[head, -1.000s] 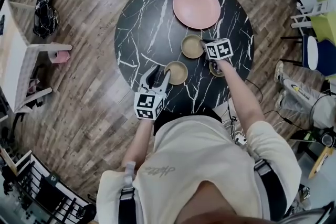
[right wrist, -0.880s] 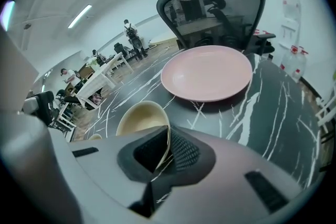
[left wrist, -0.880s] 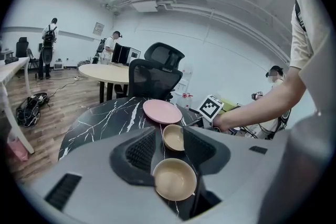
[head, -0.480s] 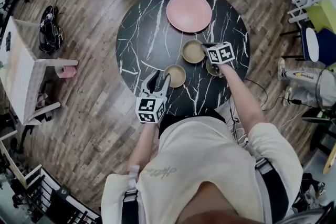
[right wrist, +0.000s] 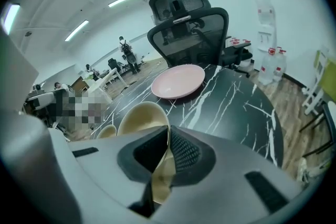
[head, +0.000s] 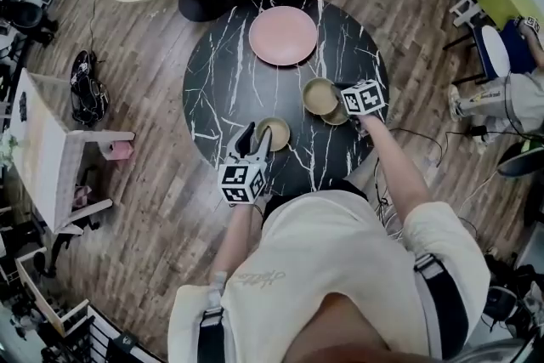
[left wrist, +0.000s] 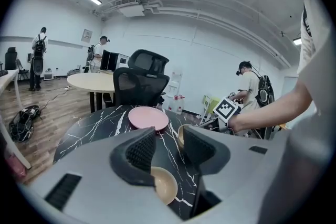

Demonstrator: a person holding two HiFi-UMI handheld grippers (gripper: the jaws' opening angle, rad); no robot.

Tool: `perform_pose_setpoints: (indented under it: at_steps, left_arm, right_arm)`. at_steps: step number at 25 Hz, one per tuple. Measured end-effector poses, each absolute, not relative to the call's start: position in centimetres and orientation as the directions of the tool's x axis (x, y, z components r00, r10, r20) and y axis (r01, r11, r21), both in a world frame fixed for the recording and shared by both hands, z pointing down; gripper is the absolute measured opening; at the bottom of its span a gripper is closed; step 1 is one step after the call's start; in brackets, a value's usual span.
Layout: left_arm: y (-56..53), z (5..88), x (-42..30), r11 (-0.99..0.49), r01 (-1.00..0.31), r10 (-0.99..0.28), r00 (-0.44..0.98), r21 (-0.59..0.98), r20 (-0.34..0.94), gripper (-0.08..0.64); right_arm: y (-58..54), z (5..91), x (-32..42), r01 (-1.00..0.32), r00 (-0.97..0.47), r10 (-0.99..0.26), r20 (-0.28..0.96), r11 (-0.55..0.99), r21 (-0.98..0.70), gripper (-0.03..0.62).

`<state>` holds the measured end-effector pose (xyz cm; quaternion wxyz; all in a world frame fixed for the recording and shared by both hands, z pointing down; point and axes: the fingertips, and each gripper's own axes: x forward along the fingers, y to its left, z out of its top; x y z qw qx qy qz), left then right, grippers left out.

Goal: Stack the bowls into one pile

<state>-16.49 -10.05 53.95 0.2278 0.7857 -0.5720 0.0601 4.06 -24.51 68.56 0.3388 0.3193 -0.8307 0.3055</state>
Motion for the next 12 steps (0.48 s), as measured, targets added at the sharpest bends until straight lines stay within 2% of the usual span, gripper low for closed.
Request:
perform_pose_setpoints:
  at_steps: [12]
  left_arm:
    - [-10.5, 53.5, -14.8, -0.286, -0.924, -0.85, 0.367, 0.254, 0.377, 0.181]
  right_arm:
    - [-23.1, 69.9, 9.3, -0.799, -0.537, -0.366, 0.76, 0.511, -0.317, 0.023]
